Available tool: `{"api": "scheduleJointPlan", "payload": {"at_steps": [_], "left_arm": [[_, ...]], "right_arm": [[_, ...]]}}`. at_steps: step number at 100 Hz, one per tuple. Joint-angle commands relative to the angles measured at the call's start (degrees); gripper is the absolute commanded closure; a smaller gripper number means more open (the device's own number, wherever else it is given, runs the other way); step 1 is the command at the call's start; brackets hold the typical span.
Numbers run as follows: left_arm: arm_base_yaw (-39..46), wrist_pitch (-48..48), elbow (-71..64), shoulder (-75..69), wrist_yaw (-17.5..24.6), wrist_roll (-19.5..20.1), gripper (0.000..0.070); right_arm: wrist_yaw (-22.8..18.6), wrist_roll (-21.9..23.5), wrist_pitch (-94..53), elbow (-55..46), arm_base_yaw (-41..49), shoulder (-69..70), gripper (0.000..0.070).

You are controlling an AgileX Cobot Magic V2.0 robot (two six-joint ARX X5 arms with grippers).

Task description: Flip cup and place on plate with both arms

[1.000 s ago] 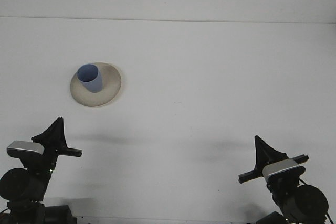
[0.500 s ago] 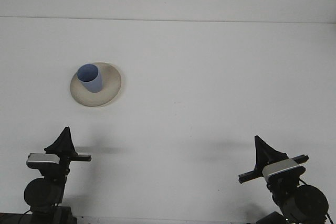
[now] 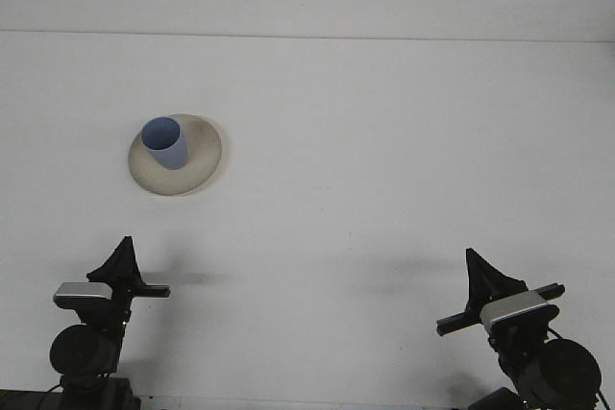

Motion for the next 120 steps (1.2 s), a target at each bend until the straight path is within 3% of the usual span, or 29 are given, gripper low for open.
{"api": "scheduleJointPlan", "payload": {"at_steps": [1, 52, 68, 77, 95, 120], "left_arm": [[-0.13, 0.74, -1.07, -0.09, -0.09, -0.28, 0.0687], [-0.13, 0.77, -1.07, -0.09, -0.09, -0.28, 0.0687], [-0.13, 0.77, -1.07, -0.09, -0.07, -0.28, 0.0687], [-0.13, 0.79, -1.07, -0.09, -0.09, -0.28, 0.0687], [-0.13, 0.77, -1.07, -0.09, -0.09, -0.28, 0.0687], [-0.13, 0.74, -1.07, -0.09, -0.09, -0.28, 0.0687]], "right_arm": [[0.00, 0.81, 0.61, 0.46, 0.15, 0.00, 0.0700], [0.09, 0.63, 0.57, 0.46, 0.15, 0.00, 0.0700], [0.44, -3.98, 2.62, -0.20, -3.78, -0.35, 0.0700], [-0.98, -6.75, 8.07, -3.45, -9.75, -1.14, 0.0700], [-8.76, -10.64, 16.92, -14.99, -18.18, -5.75, 0.0699], [-8.70, -13.00, 20.83, -27.69, -19.85, -12.33, 0.0699]]}}
